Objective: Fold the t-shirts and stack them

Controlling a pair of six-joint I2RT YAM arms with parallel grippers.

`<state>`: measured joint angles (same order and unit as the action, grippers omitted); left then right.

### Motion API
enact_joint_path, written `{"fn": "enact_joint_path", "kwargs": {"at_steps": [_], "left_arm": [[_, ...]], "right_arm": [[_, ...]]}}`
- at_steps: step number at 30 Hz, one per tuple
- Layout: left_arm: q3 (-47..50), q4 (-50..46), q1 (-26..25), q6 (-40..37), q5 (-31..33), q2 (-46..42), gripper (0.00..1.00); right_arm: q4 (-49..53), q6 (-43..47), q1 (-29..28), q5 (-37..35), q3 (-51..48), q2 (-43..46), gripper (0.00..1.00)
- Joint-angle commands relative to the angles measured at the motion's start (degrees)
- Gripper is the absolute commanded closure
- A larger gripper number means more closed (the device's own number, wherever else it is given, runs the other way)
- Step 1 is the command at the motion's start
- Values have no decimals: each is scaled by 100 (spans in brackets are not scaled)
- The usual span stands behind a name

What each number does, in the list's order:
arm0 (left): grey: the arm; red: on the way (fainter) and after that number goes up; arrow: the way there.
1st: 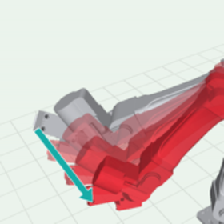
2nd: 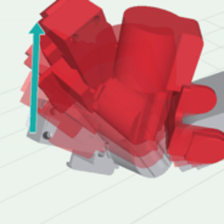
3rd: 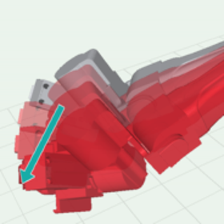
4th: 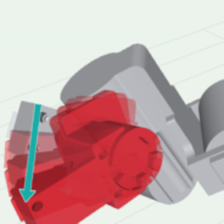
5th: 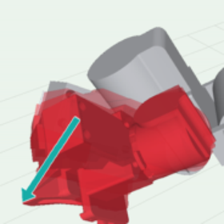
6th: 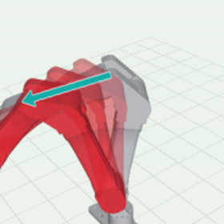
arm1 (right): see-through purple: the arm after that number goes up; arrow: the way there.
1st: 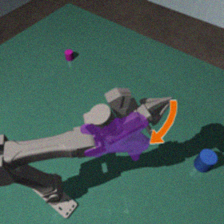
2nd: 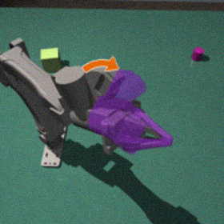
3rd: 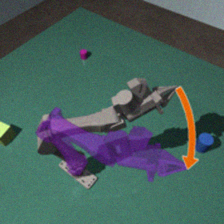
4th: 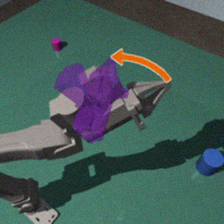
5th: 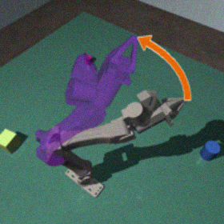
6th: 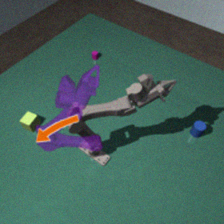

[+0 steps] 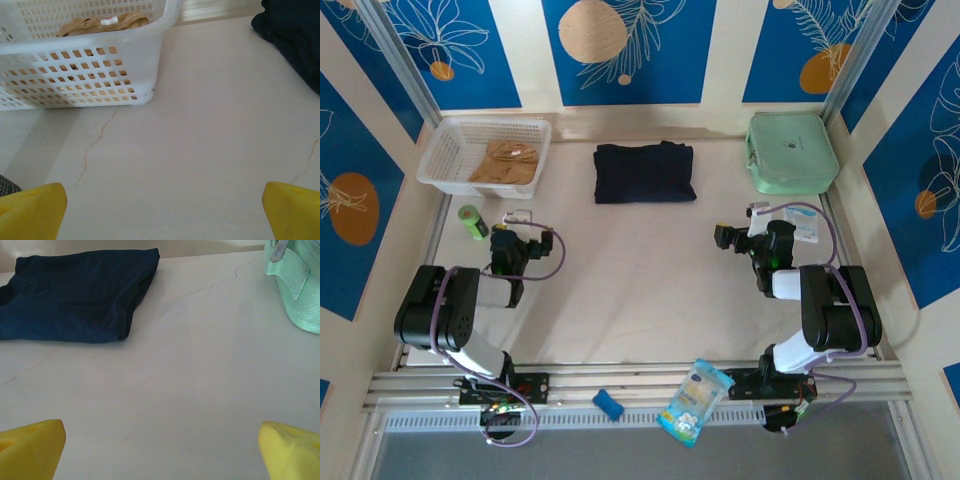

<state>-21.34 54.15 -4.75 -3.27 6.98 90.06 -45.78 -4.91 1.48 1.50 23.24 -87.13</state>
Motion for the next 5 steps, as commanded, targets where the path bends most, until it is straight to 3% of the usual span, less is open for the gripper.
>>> {"fn": "enact_joint_path", "kwargs": {"at_steps": [1,5], "left_arm": [[-11,-21,27,98,-145,-40,1],[0,-9,27,98,-145,-42,1]], "right_arm": [[-8,-54,-24,-106,83,-14,1],[148,-94,-20,-160,124,164,1]]}}
